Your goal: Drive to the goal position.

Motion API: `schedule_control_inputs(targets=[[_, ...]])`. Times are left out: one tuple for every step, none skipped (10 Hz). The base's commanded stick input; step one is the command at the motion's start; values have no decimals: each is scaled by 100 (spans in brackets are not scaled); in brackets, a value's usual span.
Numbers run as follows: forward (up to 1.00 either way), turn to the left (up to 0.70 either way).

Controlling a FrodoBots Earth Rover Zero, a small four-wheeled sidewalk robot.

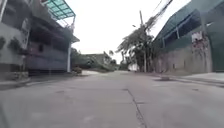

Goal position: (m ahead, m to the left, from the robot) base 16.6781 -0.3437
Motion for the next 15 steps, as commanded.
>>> schedule_control_inputs(targets=[[70,-28],[70,-28],[70,-28],[70,-28],[70,-28],[70,-28],[70,-28],[70,-28],[70,-28],[70,-11],[70,7],[70,7],[70,7],[70,7],[70,7]])
